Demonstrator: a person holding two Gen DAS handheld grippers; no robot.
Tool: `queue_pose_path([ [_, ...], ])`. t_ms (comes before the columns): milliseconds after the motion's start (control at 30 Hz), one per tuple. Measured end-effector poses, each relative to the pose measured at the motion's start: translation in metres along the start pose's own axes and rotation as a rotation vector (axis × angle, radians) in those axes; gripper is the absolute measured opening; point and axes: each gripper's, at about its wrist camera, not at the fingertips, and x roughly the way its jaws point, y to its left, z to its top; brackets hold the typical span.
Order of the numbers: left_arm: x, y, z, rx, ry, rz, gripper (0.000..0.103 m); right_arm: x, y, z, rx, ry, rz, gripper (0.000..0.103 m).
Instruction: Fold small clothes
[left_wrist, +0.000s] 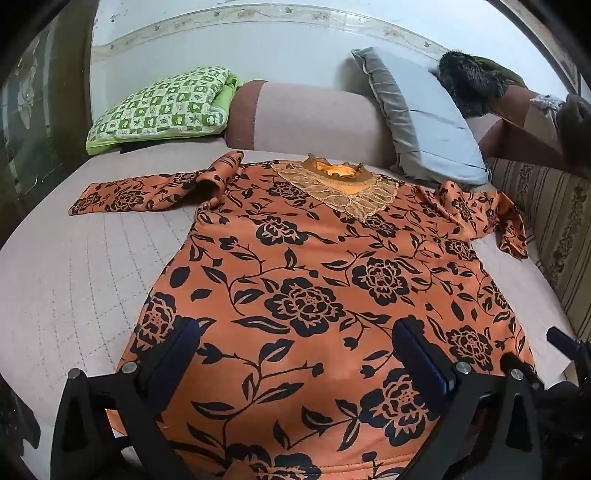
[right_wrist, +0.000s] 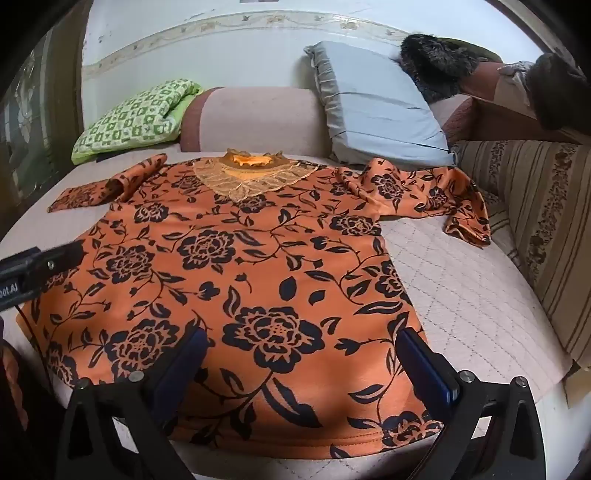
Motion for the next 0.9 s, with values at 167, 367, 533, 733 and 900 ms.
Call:
queue_pose_path([
  [167, 0.0, -0.005, -0.003, 0.035, 0.019, 0.01, 0.103, 0.003, 0.002, -0.001, 0.001, 0.004, 0.009, 0.103],
  [367, 0.0, -0.005, -0.004, 0.05, 0.037, 0.031, 0.103, -0.003, -0.022, 0.022, 0.006, 0.023, 0.019, 0.103],
  [533, 0.002, -0.003, -0.005, 0.043, 0.049, 0.053, 0.103, -0.004, -0.023, 0.017, 0.029, 0.006, 0.013, 0.103],
  [733, 0.003, -0.001, -0.005, 0.035, 0.053, 0.06, 0.103, -0.001, -0.018, 0.011, 0.037, -0.002, 0.005, 0.103],
  [900, 0.004, -0.003, -0.005, 0.044, 0.054, 0.058, 0.103, -0.001, -0.014, 0.004, 0.046, -0.015, -0.003, 0.103],
])
